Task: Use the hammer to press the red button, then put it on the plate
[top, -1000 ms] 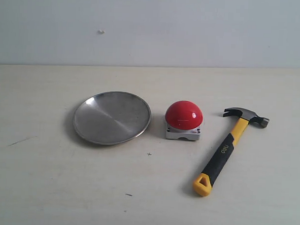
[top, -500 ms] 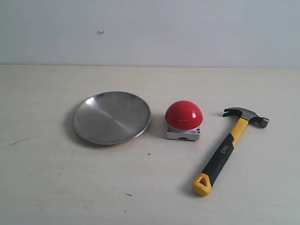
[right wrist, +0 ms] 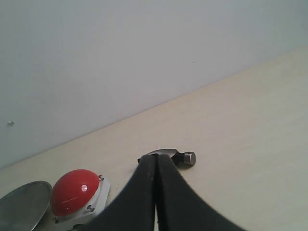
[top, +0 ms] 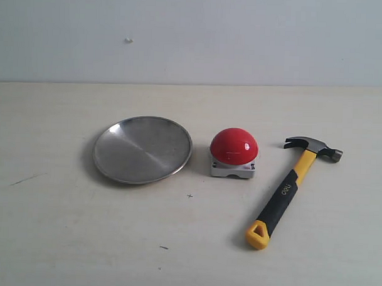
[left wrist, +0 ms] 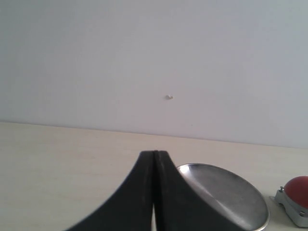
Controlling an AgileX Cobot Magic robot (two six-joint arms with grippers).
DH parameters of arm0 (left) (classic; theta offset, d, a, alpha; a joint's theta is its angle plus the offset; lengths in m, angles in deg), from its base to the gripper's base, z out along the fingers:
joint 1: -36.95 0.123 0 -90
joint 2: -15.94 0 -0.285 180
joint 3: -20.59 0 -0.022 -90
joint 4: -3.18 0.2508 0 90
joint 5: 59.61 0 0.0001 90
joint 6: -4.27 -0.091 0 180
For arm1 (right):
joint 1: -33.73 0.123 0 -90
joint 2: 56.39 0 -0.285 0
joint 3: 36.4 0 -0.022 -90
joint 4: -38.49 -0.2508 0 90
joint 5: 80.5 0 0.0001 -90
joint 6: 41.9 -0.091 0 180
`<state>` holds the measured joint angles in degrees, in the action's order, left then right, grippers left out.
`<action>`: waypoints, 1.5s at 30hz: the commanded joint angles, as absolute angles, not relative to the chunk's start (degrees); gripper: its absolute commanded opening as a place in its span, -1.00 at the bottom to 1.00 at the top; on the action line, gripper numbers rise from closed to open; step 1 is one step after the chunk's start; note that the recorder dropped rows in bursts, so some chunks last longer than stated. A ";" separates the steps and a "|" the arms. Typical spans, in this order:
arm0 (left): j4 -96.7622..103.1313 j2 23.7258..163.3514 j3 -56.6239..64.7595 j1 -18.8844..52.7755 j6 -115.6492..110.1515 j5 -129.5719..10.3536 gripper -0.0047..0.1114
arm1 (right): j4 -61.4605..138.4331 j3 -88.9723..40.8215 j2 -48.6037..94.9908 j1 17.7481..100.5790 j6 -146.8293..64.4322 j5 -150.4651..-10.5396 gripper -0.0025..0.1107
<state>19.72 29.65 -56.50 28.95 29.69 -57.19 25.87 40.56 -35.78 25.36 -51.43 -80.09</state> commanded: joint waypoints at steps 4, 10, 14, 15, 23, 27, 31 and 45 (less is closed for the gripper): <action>19.30 29.36 -56.62 27.34 29.50 -57.04 -0.92 | 18.18 40.82 -35.98 25.12 -58.47 -85.40 -0.96; 19.30 29.36 -56.62 26.15 29.50 -57.04 -0.92 | 11.60 40.82 -35.98 25.12 -64.09 -89.87 -0.96; 19.30 29.36 -56.62 26.15 29.50 -57.04 -0.92 | 11.37 40.82 -35.98 25.12 -64.82 -89.65 -0.96; 19.30 29.36 -56.62 26.15 29.50 -57.04 -0.92 | 11.51 40.82 -35.98 25.12 -64.80 -89.87 -0.96; 19.30 29.36 -56.62 26.15 29.50 -57.04 -0.92 | 16.57 22.14 -22.55 25.12 -53.53 -76.48 -0.96; 19.30 29.36 -56.62 26.15 29.50 -57.04 -0.92 | 16.57 8.38 -9.29 25.12 -48.98 -63.93 -0.96; 19.30 29.36 -56.62 26.15 29.50 -57.04 -0.92 | 17.99 -3.70 5.81 25.12 -48.96 -48.66 -0.96; 19.30 29.36 -56.62 26.15 29.50 -57.04 -0.92 | 26.12 -22.71 39.13 25.12 -55.72 -30.29 -0.67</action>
